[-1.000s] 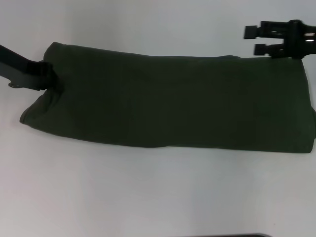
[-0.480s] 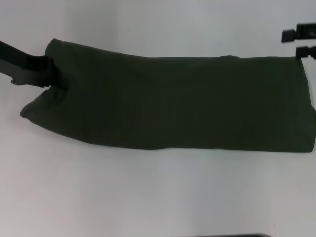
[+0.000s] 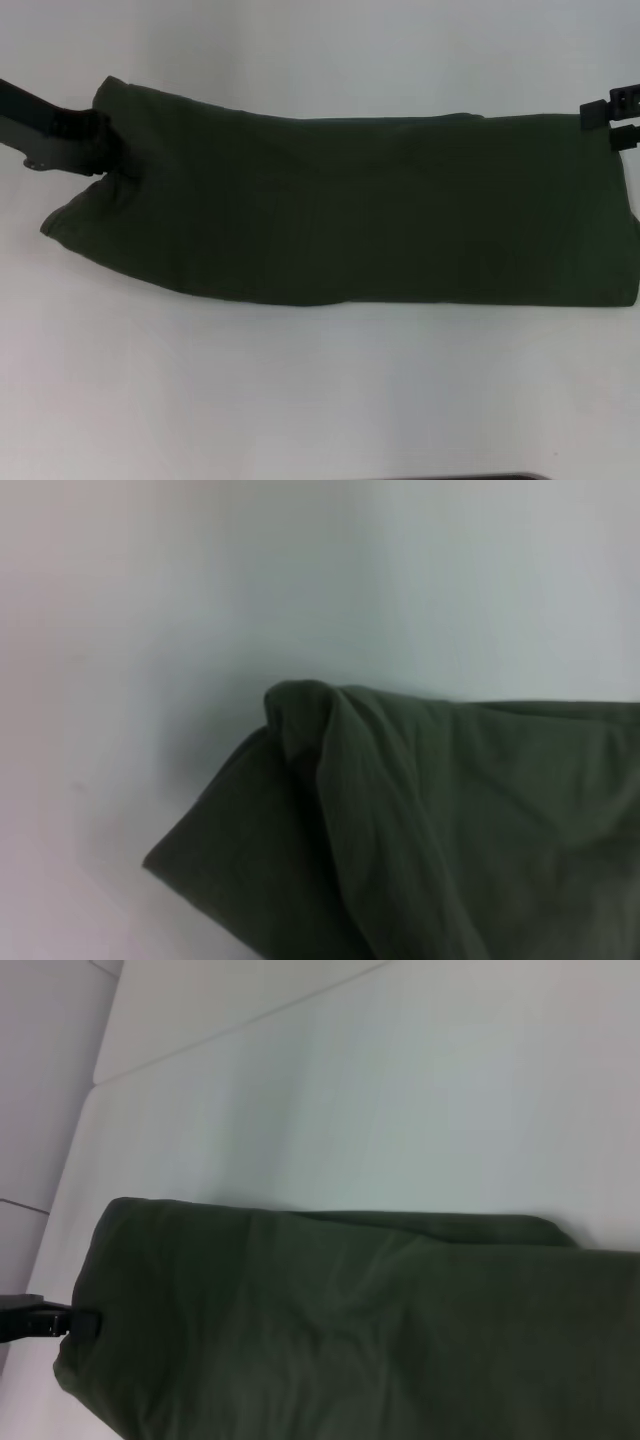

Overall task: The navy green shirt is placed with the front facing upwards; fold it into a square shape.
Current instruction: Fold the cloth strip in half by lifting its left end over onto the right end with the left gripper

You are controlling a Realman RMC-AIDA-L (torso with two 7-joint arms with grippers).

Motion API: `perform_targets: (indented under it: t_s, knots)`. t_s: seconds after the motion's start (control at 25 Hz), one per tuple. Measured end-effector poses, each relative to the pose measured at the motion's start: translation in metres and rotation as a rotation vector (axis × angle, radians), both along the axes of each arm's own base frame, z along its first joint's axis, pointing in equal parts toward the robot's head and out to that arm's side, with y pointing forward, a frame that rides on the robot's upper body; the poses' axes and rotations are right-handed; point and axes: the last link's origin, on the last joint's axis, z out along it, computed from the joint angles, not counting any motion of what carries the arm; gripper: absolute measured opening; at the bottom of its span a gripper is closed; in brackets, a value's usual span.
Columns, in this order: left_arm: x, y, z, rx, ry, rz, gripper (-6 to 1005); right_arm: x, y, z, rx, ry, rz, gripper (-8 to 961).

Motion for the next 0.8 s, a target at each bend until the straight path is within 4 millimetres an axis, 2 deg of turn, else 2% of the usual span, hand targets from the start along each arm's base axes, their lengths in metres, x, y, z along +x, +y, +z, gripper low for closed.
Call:
perform_targets:
  t_s: [0.2, 0.36, 0.8]
  knots:
    - [0.010, 0.001, 0.012, -0.006, -0.051, -0.016, 89, 0.002, -0.001, 0.000, -0.008, -0.016, -0.006, 941]
    - [0.009, 0.003, 0.026, 0.022, -0.040, -0.010, 89, 0.002, -0.001, 0.000, -0.010, -0.018, -0.007, 941]
    - [-0.020, 0.001, 0.056, 0.111, 0.028, 0.070, 90, -0.002, 0.002, -0.004, -0.015, -0.009, -0.003, 940]
